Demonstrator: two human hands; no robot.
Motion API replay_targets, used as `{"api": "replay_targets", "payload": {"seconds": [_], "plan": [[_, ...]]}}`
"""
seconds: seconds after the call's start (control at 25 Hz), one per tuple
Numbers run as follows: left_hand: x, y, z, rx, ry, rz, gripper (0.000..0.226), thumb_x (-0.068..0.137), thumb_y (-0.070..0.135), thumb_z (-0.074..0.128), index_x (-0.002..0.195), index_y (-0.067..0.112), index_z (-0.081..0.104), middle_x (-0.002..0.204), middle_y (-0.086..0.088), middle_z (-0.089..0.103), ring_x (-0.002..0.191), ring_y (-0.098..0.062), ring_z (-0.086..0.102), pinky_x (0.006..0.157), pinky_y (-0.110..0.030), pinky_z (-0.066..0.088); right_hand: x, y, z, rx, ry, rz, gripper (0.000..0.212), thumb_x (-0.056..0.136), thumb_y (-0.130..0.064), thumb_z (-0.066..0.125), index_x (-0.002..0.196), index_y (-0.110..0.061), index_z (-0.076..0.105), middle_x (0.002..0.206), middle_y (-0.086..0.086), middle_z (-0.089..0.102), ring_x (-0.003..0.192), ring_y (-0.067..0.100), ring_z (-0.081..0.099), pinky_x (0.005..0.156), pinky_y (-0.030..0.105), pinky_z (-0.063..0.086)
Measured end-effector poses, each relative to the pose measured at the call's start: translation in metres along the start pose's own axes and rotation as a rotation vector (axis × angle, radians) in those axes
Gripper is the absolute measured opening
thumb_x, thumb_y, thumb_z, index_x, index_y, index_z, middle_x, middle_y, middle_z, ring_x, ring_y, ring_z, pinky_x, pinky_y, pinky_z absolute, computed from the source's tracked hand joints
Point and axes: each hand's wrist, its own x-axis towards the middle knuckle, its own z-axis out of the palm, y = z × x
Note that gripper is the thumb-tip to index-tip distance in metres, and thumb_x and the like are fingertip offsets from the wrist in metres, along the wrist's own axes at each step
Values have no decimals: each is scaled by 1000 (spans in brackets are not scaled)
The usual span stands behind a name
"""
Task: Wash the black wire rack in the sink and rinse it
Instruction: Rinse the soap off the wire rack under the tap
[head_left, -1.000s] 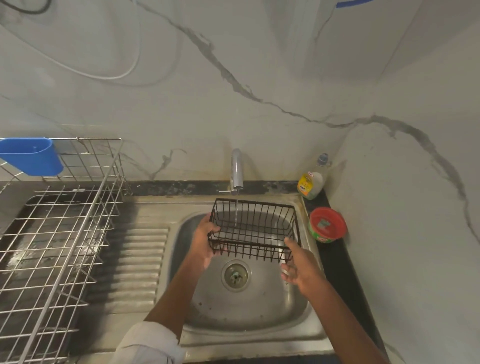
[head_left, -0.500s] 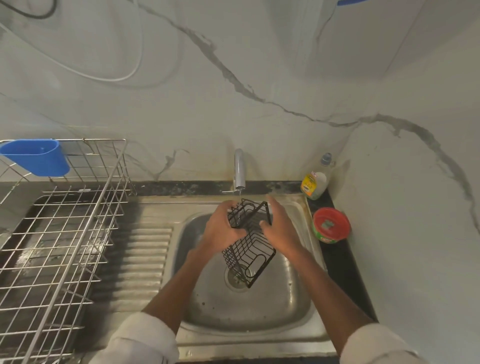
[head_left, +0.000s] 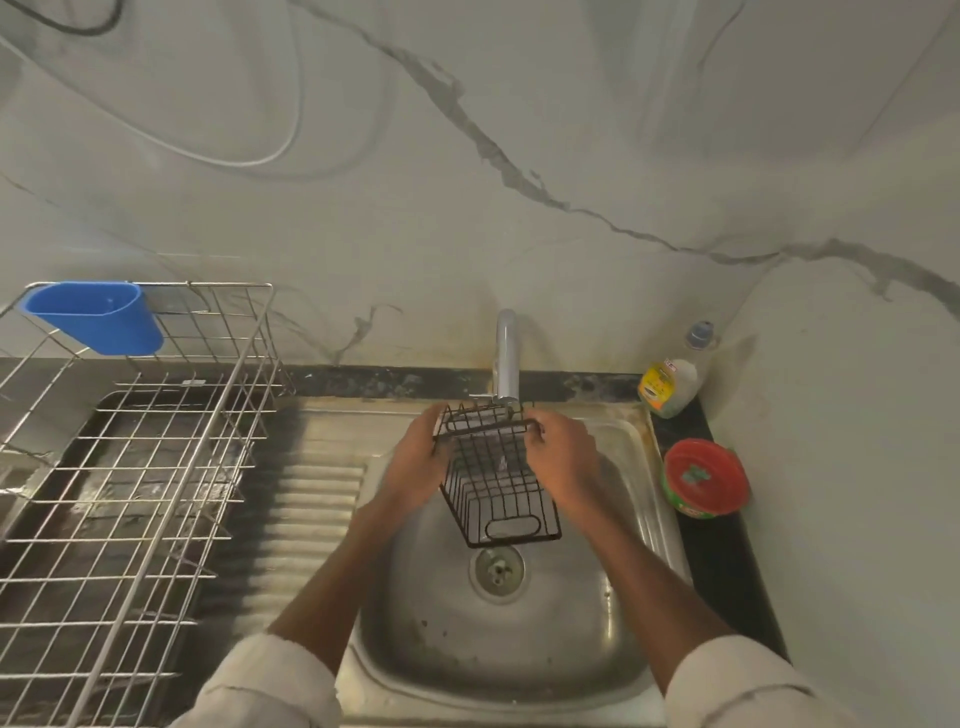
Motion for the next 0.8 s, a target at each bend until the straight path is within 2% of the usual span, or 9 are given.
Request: {"api": "replay_targets", "payload": {"seconds": [0.08, 0.16, 0.24, 0.32, 0.4, 0.48, 0.56, 0.68, 0.8], "plan": [[-1, -16, 10, -89, 88, -91, 43, 109, 14, 52, 150, 25, 49, 131, 2, 71, 119, -23, 69, 105, -46, 55, -7, -7, 6, 8, 8, -22, 31, 100, -19, 65, 130, -20, 70, 119, -1, 76, 102, 13, 72, 86, 27, 55], [-4, -20, 14, -245, 163, -203, 41, 108, 1, 49, 144, 19, 53, 121, -7, 73, 111, -29, 71, 95, -42, 61, -6, -15, 11, 30, 25, -31, 29, 98, -20, 68, 126, -21, 73, 115, -2, 77, 97, 12, 73, 88, 31, 59], [-8, -14, 11, -423, 216, -294, 44, 105, -13, 44, 142, 9, 54, 117, -12, 68, 105, -30, 69, 78, -23, 62, -3, -22, 12, 43, 1, -40, 27, 98, -24, 69, 124, -22, 74, 110, -3, 78, 82, 7, 72, 82, 34, 63], [-10, -8, 8, -493, 218, -314, 39, 107, -14, 41, 140, 1, 55, 120, -16, 65, 98, -23, 66, 70, -12, 58, -2, -26, 9, 62, -26, -35, 27, 97, -28, 70, 124, -23, 74, 110, -6, 79, 70, 1, 66, 72, 31, 63], [-8, -7, 8, -537, 180, -296, 34, 108, -11, 43, 132, 3, 63, 123, -16, 70, 100, -21, 70, 77, -15, 60, -6, -22, 3, 84, -18, -4, 28, 97, -29, 70, 124, -25, 74, 111, -8, 78, 67, -4, 62, 63, 21, 57], [-4, -7, 13, -519, 135, -253, 29, 107, -3, 53, 122, 14, 71, 118, -9, 77, 105, -21, 74, 92, -29, 63, -14, -13, -5, 123, 23, 68, 28, 96, -26, 71, 124, -26, 74, 108, -9, 78, 69, -6, 59, 56, 10, 41], [5, 5, 20, -450, 100, -213, 27, 106, 1, 58, 123, 15, 73, 114, -5, 79, 107, -22, 76, 94, -30, 62, -21, 1, -15, 185, 69, 167, 28, 94, -21, 71, 120, -29, 74, 101, -10, 75, 69, -7, 57, 53, 8, 34], [21, 36, 31, -416, 57, -178, 26, 107, 4, 57, 119, 19, 75, 114, -1, 77, 107, -17, 72, 104, -37, 57, -34, 21, -25, 374, 43, 293, 42, 86, -11, 71, 123, -29, 62, 90, -7, 71, 67, 4, 65, 50, 18, 47], [30, 62, 45, -463, -20, -183, 24, 108, 10, 58, 113, 22, 79, 116, -2, 78, 112, -17, 69, 113, -43, 48, -46, 39, -38, 507, -12, 336, 82, 73, -17, 73, 145, -34, 39, 114, 1, 70, 96, 20, 73, 73, 39, 64]]}}
